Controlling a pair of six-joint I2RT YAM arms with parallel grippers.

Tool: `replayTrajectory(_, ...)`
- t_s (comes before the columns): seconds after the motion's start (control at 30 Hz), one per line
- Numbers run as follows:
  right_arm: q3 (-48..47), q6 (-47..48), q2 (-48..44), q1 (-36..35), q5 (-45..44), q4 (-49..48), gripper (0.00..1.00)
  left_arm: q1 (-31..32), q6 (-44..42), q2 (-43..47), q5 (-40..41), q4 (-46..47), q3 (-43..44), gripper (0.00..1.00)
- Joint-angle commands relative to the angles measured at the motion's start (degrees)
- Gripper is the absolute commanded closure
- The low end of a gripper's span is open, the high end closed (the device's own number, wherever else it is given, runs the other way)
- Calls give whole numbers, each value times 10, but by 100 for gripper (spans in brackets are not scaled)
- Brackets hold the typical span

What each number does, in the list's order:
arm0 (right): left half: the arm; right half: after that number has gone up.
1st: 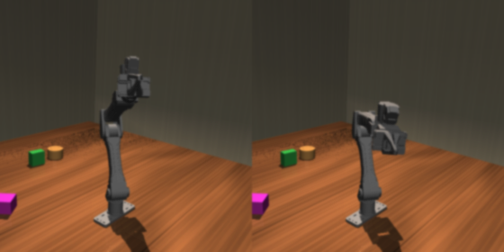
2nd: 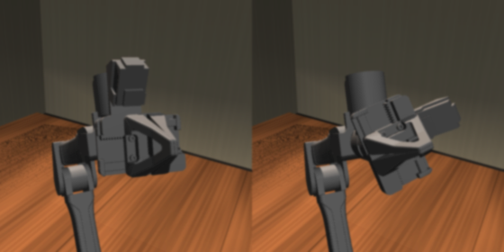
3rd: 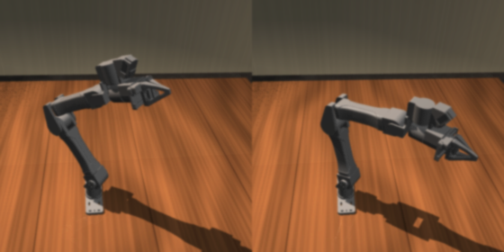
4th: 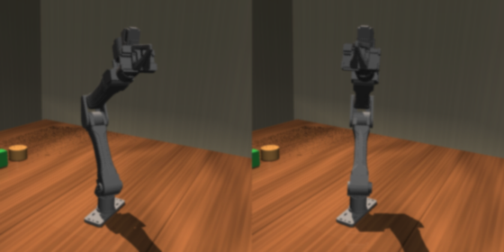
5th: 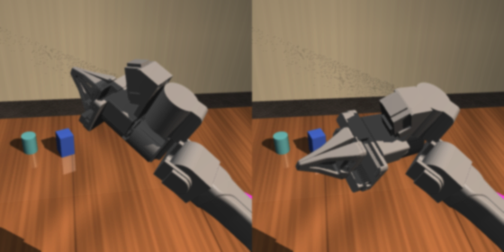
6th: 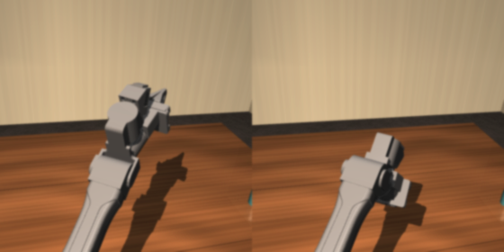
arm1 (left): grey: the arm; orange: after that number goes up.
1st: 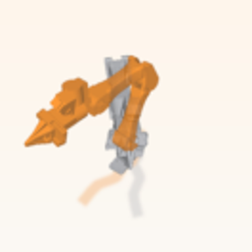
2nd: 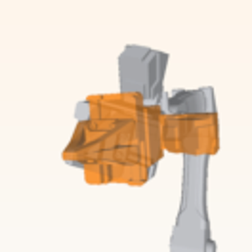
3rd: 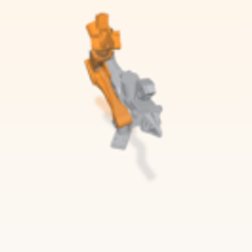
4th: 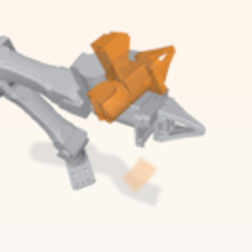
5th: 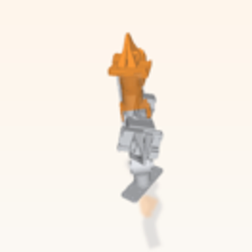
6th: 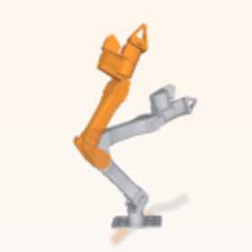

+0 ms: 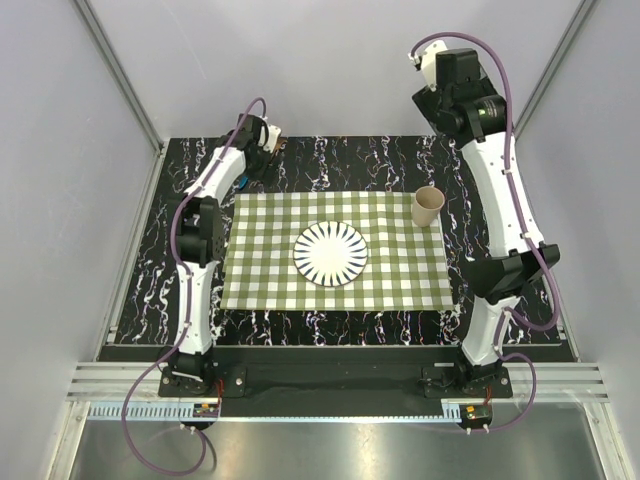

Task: Set the dinner table for one person
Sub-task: Pick up the fork at the center of the board.

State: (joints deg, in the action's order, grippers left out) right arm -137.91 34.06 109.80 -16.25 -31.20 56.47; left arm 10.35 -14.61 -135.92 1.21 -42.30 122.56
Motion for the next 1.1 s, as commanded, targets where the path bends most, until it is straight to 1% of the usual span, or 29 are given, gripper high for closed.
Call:
replayTrajectory(0.0, -5, -9, 7, -16, -23, 11, 9, -2, 6, -14, -43, 35, 40, 16)
replayTrajectory(0.17, -8, 1, 17, -21, -27, 11, 9, -2, 4, -36, -42, 47, 51, 18)
replayTrajectory(0.3, -14, -1, 24, -26, -34, 11, 9, -2, 17, -46, -39, 78, 47, 18)
replayTrajectory(0.53, -10, 5, 33, -34, -44, 14, 9, 1, -9, -49, -46, 114, 57, 17)
replayTrajectory(0.67, -15, 7, 42, -39, -49, 13, 9, 2, -21, -40, -72, 180, 38, 17)
replayTrajectory(0.77, -24, 7, 51, -41, -51, 13, 9, 6, -28, -48, -80, 199, 57, 17)
replayTrajectory(0.8, -27, 7, 55, -43, -52, 13, 9, 11, -34, -58, -86, 200, 76, 17)
replayTrajectory(0.87, -30, 9, 58, -46, -56, 12, 9, 15, -55, -66, -96, 206, 86, 17)
replayTrajectory(0.97, -31, 13, 60, -48, -55, 12, 9, 28, -84, -82, -69, 205, 95, 16)
replayTrajectory(1.07, -38, 11, 62, -48, -60, 12, 9, 38, -109, -86, -45, 196, 84, 16)
